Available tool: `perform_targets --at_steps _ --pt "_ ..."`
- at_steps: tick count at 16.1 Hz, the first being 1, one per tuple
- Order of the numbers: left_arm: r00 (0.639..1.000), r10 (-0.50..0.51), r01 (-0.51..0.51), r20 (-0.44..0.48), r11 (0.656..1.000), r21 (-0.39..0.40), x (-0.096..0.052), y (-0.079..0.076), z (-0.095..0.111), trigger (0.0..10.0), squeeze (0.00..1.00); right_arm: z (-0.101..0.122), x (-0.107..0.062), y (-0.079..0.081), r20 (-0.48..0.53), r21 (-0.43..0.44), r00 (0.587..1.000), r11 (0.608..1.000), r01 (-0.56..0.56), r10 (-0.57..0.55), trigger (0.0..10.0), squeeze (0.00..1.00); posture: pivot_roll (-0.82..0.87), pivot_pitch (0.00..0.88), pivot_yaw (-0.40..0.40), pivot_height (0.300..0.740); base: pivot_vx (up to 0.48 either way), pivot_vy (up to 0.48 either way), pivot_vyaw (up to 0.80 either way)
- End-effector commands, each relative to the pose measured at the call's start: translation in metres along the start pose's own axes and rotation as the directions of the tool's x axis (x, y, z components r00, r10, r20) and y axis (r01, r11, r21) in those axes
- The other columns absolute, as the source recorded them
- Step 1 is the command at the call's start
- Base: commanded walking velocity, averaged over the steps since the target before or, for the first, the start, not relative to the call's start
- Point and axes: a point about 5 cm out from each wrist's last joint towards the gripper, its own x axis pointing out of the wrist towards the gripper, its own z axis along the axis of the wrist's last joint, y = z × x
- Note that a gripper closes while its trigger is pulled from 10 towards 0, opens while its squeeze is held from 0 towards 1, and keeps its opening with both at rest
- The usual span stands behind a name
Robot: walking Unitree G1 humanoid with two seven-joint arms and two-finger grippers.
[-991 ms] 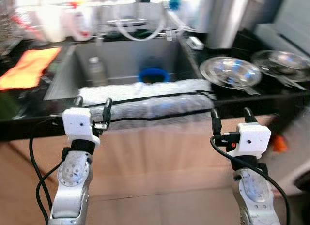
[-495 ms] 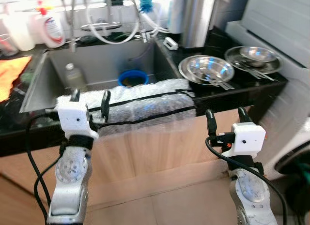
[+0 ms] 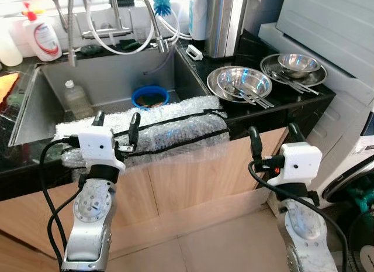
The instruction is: Kitchen organization
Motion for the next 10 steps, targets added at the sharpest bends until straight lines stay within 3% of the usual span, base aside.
perform_targets --at_steps 1,2,5,10 --pt "1.000 -0.009 0.009 0.002 1.000 0.024 0.0000 0.0015 0.0021 10.0 0.00 0.0051 -0.0001 0.0016 0.014 0.001 1.000 1.000 -0.001 0.000 10.0 0.00 -0.04 0.073 0.044 0.740 0.000 0.000 -0.78" --pt "1.000 -0.010 0.009 0.002 1.000 0.020 0.0013 0.0027 0.0022 10.0 0.00 0.0054 0.0002 0.0032 0.016 0.002 1.000 1.000 -0.003 0.003 10.0 0.00 -0.04 0.073 0.048 0.740 0.000 0.000 -0.78" --pt "1.000 -0.030 0.030 0.003 0.999 0.020 0.0028 -0.0013 0.0026 10.0 0.00 0.0062 -0.0010 0.0046 0.019 -0.011 1.000 1.000 -0.016 0.016 10.0 0.00 -0.04 0.070 0.054 0.740 0.000 0.432 -0.78" --pt "0.999 -0.041 0.041 0.006 0.999 0.036 0.0055 0.0007 0.0040 10.0 0.00 0.0066 0.0020 0.0053 0.022 0.002 1.000 1.000 0.005 -0.005 10.0 0.00 -0.04 0.080 0.059 0.740 0.000 0.000 -0.78"
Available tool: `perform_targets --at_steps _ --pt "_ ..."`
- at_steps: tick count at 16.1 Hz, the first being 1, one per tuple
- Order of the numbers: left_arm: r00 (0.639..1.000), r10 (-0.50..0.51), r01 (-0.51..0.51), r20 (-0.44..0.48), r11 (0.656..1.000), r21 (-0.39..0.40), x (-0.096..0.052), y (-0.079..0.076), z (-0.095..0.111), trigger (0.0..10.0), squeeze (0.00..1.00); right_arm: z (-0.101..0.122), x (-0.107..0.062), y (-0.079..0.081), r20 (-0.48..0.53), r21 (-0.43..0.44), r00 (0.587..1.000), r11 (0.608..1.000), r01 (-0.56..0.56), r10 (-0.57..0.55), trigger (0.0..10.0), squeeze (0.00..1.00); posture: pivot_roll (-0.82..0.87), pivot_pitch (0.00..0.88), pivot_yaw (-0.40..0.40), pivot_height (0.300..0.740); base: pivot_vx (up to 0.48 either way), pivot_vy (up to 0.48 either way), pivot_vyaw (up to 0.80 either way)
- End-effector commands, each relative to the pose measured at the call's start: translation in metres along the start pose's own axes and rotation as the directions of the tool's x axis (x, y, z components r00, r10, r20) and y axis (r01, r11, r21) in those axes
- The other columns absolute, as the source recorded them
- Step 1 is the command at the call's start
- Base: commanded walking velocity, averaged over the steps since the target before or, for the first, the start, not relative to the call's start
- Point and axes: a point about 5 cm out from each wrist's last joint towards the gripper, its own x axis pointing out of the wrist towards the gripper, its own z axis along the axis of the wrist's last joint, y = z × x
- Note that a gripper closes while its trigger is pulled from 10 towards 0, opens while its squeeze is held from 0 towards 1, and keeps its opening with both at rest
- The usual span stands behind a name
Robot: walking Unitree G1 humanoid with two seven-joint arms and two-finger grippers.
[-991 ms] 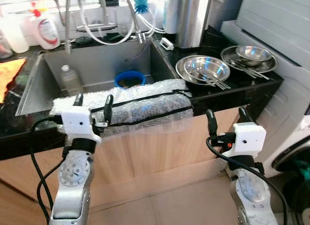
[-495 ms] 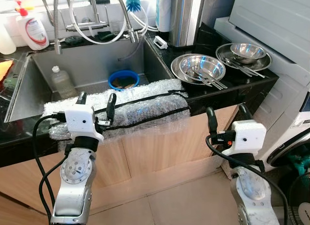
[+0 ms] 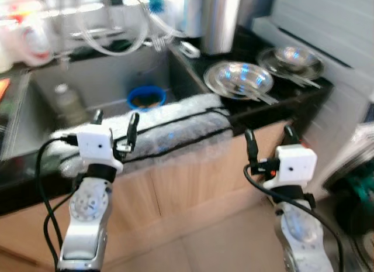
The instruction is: Kitchen organization
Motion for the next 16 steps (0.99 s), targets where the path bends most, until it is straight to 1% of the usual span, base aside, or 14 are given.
perform_targets --at_steps 1,3,6,8,10,13,16 --pt "1.000 -0.012 0.012 0.006 1.000 0.010 0.004 -0.002 0.003 10.0 0.00 0.004 0.003 -0.002 0.015 -0.005 1.000 1.000 0.011 -0.011 10.0 0.00 -0.04 0.077 0.058 0.740 0.000 0.000 -0.78" --pt "1.000 -0.015 0.015 0.005 1.000 0.005 0.002 -0.004 0.003 10.0 0.00 0.003 0.001 -0.004 0.012 -0.008 1.000 1.000 0.012 -0.012 10.0 0.00 -0.04 0.068 0.056 0.740 0.000 0.000 -0.78" --pt "1.000 -0.010 0.010 0.021 1.000 0.012 0.004 -0.002 0.006 10.0 0.00 0.003 0.002 0.000 0.014 -0.001 1.000 1.000 0.003 -0.003 10.0 0.00 -0.03 0.060 0.052 0.740 0.000 0.426 -0.78" --pt "1.000 -0.009 0.009 0.025 1.000 0.015 0.005 -0.002 0.007 10.0 0.00 0.002 0.002 0.003 0.011 0.001 1.000 1.000 -0.015 0.015 10.0 0.00 -0.03 0.041 0.046 0.740 0.000 0.000 -0.78" --pt "1.000 -0.007 0.007 0.028 1.000 0.013 0.006 -0.004 0.007 10.0 0.00 0.006 0.004 0.003 0.040 0.012 0.999 1.000 -0.027 0.027 10.0 0.00 -0.04 0.034 0.041 0.740 0.000 0.000 0.00" --pt "1.000 0.000 0.000 0.030 1.000 0.013 0.004 -0.004 0.007 10.0 0.00 0.004 0.004 0.005 0.033 0.018 0.998 0.999 -0.046 0.046 10.0 0.00 -0.03 0.023 0.034 0.740 0.000 0.000 0.00" --pt "1.000 0.021 -0.021 0.006 1.000 -0.010 0.000 -0.004 0.002 10.0 0.00 0.003 0.005 0.007 0.036 0.008 0.998 0.998 -0.061 0.061 10.0 0.00 -0.04 0.009 0.032 0.740 0.000 0.000 0.00"
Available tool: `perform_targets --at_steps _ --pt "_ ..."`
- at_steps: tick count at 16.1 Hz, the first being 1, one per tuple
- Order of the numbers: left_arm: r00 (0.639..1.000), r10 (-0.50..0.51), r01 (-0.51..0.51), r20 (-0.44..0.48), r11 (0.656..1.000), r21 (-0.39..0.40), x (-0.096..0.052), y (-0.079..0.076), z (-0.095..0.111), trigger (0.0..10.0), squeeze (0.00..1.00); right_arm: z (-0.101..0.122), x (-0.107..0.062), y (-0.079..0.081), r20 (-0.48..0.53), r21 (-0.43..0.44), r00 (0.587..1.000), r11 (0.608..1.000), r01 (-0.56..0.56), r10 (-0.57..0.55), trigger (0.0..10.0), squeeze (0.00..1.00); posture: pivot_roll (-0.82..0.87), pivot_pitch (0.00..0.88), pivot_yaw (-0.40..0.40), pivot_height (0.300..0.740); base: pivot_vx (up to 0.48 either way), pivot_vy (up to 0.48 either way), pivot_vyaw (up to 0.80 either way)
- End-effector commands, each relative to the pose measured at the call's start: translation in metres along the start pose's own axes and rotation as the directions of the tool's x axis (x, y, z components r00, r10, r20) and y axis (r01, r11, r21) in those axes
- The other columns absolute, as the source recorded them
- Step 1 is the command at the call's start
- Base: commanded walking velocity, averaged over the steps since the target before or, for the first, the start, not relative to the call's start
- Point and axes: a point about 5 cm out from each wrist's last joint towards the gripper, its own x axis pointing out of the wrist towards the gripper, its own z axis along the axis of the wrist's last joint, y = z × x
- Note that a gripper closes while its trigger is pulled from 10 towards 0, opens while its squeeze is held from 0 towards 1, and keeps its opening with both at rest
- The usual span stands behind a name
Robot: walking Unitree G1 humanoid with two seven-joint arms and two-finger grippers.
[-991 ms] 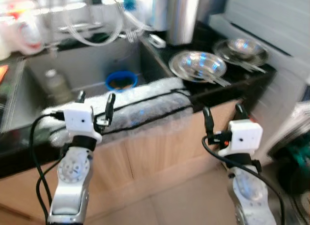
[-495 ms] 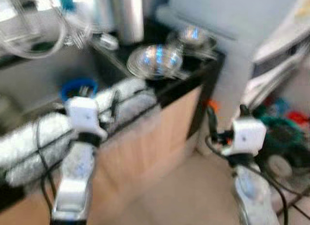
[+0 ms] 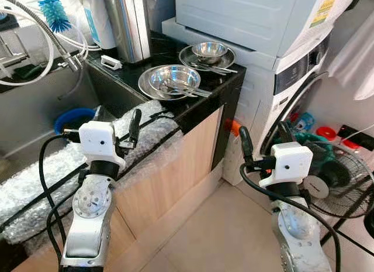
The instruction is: Kitchen organization
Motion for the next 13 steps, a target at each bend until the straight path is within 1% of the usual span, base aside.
perform_targets --at_steps 1,2,3,4,6,8,11,13 --pt "1.000 0.011 -0.011 -0.020 1.000 0.006 -0.0055 0.0008 -0.0047 10.0 0.00 -0.0017 0.0010 0.0024 -0.001 0.002 1.000 1.000 -0.013 0.013 10.0 0.00 -0.04 0.001 0.029 0.740 0.000 0.000 0.00" --pt "0.999 0.018 -0.017 -0.033 1.000 0.004 -0.0076 0.0019 -0.0077 10.0 0.00 -0.0024 0.0004 0.0040 -0.001 0.017 1.000 1.000 -0.024 0.024 10.0 0.00 -0.04 0.000 0.028 0.740 0.000 0.000 0.00" --pt "0.999 0.017 -0.017 -0.032 1.000 0.006 -0.0075 0.0016 -0.0077 10.0 0.00 -0.0028 0.0005 0.0045 -0.008 0.006 0.999 1.000 -0.031 0.031 10.0 0.00 -0.04 0.000 0.026 0.740 0.000 0.000 0.00" --pt "0.999 0.017 -0.017 -0.030 1.000 0.005 -0.0063 0.0009 -0.0076 10.0 0.00 -0.0004 0.0008 0.0040 0.013 0.002 1.000 1.000 -0.026 0.026 10.0 0.00 -0.04 0.000 0.024 0.740 0.000 0.000 0.48" --pt "1.000 0.010 -0.010 -0.023 1.000 0.004 -0.0043 -0.0024 -0.0068 10.0 0.00 -0.0004 0.0020 0.0022 0.012 -0.001 1.000 1.000 -0.021 0.021 10.0 0.00 -0.04 0.000 0.024 0.740 0.000 0.000 0.77" --pt "1.000 0.011 -0.011 -0.015 1.000 0.007 -0.0030 -0.0024 -0.0053 10.0 0.00 -0.0001 0.0023 0.0021 0.017 0.004 1.000 1.000 -0.023 0.023 10.0 0.00 -0.04 0.000 0.026 0.740 0.000 0.000 0.77" --pt "1.000 0.006 -0.006 0.002 1.000 0.007 -0.0011 -0.0038 -0.0014 10.0 0.00 -0.0006 0.0022 0.0051 0.021 0.000 0.999 0.999 -0.038 0.038 10.0 0.00 -0.04 0.000 0.025 0.740 0.000 0.000 0.77" --pt "1.000 0.006 -0.006 0.002 1.000 0.004 -0.0021 -0.0039 -0.0024 10.0 0.00 -0.0004 0.0029 0.0053 0.022 0.002 0.999 0.999 -0.037 0.037 10.0 0.00 -0.04 0.000 0.027 0.740 0.000 0.000 0.77"
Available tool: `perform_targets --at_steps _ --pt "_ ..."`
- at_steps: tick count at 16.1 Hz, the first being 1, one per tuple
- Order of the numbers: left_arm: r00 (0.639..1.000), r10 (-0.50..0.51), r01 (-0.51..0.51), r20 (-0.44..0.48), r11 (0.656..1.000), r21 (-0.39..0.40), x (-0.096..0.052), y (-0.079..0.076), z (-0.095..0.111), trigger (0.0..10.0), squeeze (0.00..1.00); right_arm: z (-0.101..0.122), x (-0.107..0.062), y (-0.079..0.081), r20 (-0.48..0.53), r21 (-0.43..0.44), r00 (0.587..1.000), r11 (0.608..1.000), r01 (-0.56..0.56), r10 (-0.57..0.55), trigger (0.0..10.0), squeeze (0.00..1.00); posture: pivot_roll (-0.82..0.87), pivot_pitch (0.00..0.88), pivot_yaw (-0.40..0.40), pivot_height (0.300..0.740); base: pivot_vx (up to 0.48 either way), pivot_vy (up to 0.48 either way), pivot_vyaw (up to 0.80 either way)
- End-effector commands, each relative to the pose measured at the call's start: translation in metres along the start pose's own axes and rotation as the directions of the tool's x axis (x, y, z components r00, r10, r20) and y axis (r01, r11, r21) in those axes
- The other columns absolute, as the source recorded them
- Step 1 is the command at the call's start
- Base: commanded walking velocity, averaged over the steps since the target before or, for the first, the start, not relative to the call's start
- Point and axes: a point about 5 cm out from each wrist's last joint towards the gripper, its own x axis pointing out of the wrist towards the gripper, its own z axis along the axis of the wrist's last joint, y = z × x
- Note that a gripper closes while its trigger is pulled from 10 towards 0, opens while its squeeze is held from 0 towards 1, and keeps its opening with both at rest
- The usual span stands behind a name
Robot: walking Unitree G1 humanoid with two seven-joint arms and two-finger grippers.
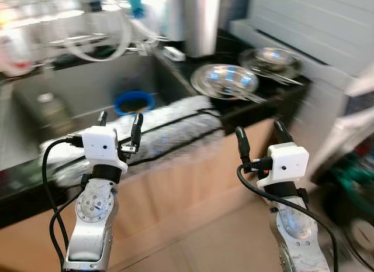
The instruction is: Kitchen organization
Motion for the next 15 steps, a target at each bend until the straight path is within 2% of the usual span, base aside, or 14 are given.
perform_targets --at_steps 1,4,7,11,15 --pt "1.000 0.007 -0.007 0.009 1.000 0.008 0.0014 0.0000 0.0008 10.0 0.00 0.0004 0.0019 0.0013 0.006 0.008 1.000 1.000 -0.006 0.006 10.0 0.00 -0.04 0.000 0.027 0.740 0.000 0.000 0.77" --pt "1.000 0.003 -0.003 0.004 1.000 0.003 0.0003 -0.0020 0.0002 10.0 0.00 0.0000 0.0021 0.0005 0.005 0.009 1.000 1.000 -0.008 0.008 10.0 0.00 -0.04 0.000 0.026 0.740 0.000 0.000 0.77" --pt "1.000 0.001 -0.001 0.001 1.000 0.000 0.0005 -0.0022 -0.0009 10.0 0.00 0.0006 0.0026 0.0020 0.015 0.001 1.000 1.000 -0.019 0.019 10.0 0.00 -0.04 0.000 0.023 0.740 0.000 0.000 0.14" --pt "1.000 -0.005 0.005 0.004 1.000 -0.005 0.0015 -0.0040 -0.0012 10.0 0.00 -0.0001 0.0027 0.0038 0.014 0.008 1.000 1.000 -0.025 0.025 10.0 0.00 -0.04 0.000 0.022 0.740 0.000 0.000 0.72" --pt "1.000 -0.006 0.006 0.006 1.000 -0.007 0.0022 -0.0046 -0.0006 10.0 0.00 -0.0007 0.0040 0.0033 0.007 0.025 1.000 0.999 -0.020 0.020 10.0 0.00 -0.04 0.000 0.020 0.740 0.000 0.000 0.00"
